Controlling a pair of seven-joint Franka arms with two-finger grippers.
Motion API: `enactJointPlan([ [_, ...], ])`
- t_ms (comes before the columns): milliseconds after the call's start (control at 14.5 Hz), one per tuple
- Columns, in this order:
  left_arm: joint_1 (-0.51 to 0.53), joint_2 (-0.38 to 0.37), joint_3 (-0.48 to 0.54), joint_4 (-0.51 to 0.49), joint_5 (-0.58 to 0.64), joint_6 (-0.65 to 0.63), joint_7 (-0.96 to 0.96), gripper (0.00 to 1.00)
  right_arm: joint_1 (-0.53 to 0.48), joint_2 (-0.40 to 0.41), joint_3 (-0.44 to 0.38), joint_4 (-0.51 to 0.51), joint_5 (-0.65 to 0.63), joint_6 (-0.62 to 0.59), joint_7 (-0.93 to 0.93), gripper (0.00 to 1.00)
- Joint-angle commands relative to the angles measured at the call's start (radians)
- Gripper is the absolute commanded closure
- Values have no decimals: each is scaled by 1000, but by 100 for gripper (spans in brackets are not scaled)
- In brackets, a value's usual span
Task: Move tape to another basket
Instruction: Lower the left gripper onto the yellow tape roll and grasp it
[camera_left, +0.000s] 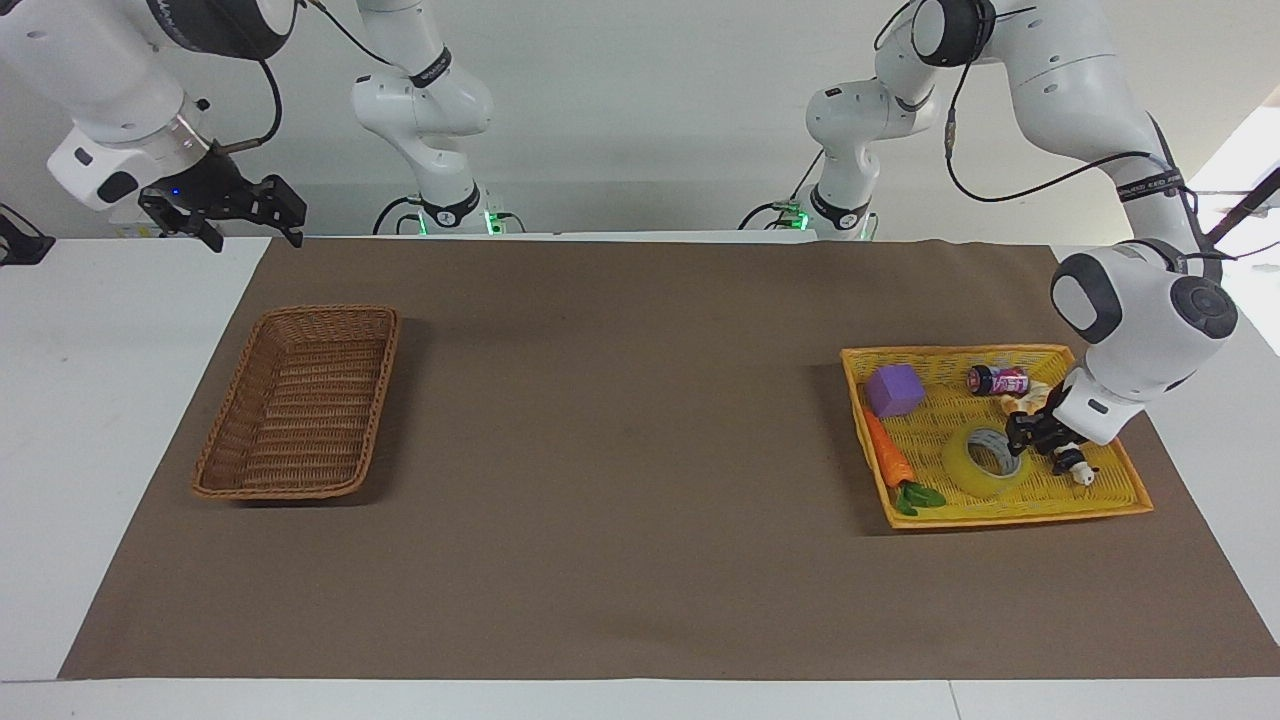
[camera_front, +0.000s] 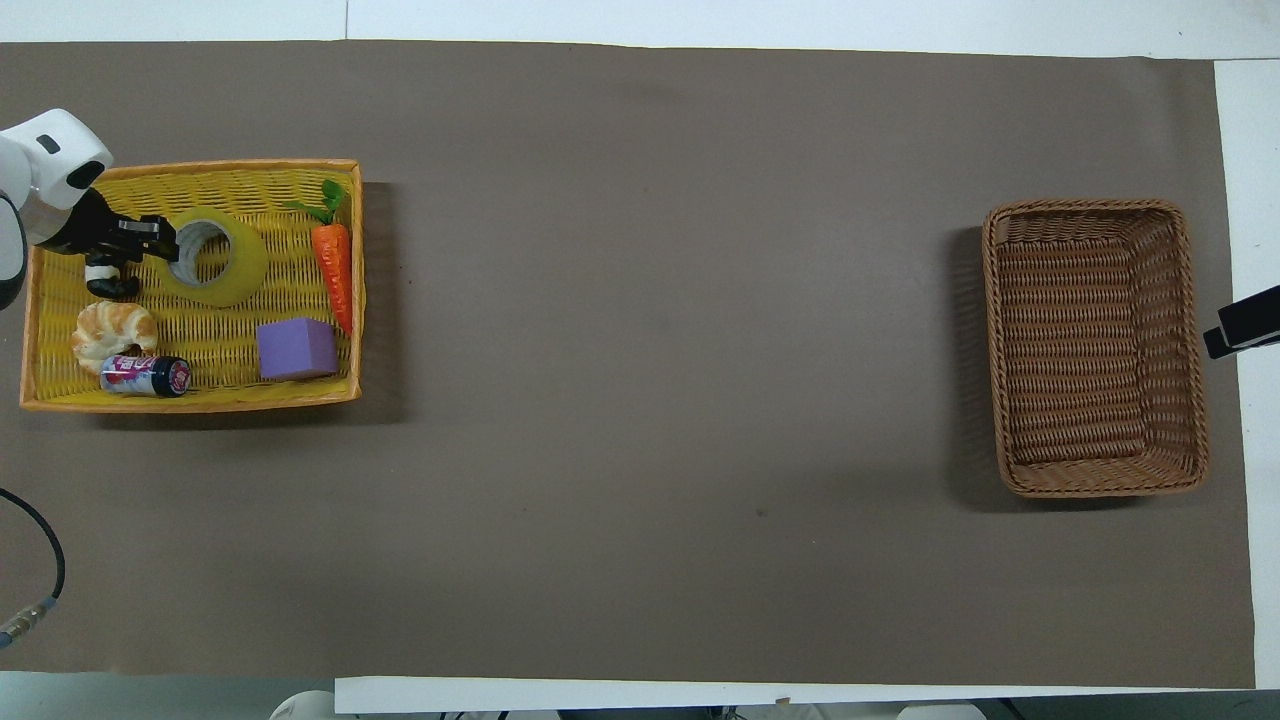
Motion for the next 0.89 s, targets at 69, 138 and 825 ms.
enactJointPlan([
  [69,-6,19,2,-60,-4,68,-28,55,-7,-11,10,-16,-4,-3,2,0],
  [138,-6,20,2,-66,-4,73,-29,54,-7,-11,10,-14,-4,-5,2,0],
  [825,-6,11,1,61,-31,-113,-61,100,-7,-11,10,-14,-4,-3,2,0],
])
